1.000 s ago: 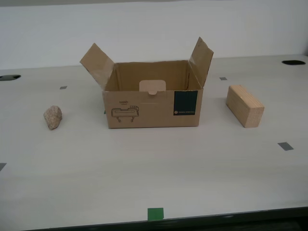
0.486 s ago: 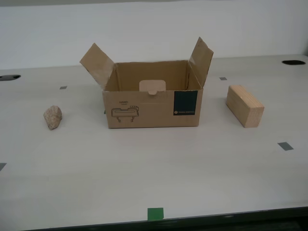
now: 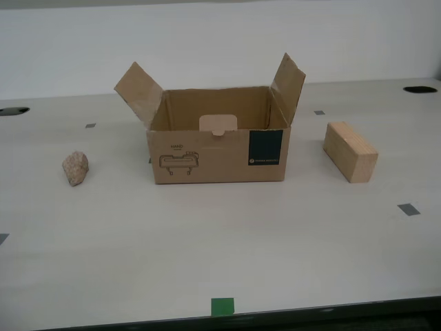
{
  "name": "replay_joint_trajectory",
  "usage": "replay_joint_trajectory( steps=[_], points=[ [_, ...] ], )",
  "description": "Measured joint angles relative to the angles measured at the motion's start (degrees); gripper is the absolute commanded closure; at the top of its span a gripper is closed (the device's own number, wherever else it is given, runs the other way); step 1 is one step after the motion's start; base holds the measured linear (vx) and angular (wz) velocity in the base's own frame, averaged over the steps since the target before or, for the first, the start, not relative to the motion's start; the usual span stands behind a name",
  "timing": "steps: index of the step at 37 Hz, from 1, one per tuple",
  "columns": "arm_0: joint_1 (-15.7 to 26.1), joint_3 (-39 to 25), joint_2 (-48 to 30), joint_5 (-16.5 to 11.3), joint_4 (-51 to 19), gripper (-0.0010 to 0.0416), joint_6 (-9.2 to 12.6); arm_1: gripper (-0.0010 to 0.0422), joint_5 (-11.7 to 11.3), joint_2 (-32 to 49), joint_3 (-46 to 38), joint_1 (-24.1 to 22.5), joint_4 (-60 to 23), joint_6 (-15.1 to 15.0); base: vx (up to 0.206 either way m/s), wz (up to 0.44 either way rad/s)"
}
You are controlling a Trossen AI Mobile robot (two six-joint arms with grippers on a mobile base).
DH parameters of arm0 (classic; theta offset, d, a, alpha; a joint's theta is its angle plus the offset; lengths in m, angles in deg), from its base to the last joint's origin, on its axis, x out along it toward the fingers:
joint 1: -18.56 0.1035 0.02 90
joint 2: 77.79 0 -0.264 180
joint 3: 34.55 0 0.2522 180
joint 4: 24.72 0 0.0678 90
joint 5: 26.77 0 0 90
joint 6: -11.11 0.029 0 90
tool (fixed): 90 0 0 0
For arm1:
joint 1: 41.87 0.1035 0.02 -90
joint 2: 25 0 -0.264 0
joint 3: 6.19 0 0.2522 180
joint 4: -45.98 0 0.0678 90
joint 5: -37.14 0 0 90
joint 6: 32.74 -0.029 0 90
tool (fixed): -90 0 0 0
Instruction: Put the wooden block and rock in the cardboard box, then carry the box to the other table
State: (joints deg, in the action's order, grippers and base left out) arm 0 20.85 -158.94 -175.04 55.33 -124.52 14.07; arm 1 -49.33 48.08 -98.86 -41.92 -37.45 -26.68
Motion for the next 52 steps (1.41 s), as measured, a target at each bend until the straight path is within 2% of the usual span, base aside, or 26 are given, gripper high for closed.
replay_joint_trajectory(
  steps=[6,20,33,52],
  points=[
    [0.4,3.2,0.0,0.0,5.3,0.0016,-0.1,0.0016,0.0,0.2,0.0,0.0,3.4,0.0,0.0,0.0],
    [1.8,6.6,0.1,0.0,8.4,0.0016,-0.2,0.0016,0.0,0.1,0.1,0.0,4.7,0.0,0.0,0.0],
    [2.3,10.3,0.1,0.0,9.0,0.0016,-0.2,0.0016,0.0,0.1,0.1,0.0,4.7,0.0,0.0,0.0],
    [4.7,7.9,0.1,0.0,6.3,0.0017,-0.1,0.0016,0.0,0.1,0.3,0.0,4.7,0.0,0.0,0.0]
  ],
)
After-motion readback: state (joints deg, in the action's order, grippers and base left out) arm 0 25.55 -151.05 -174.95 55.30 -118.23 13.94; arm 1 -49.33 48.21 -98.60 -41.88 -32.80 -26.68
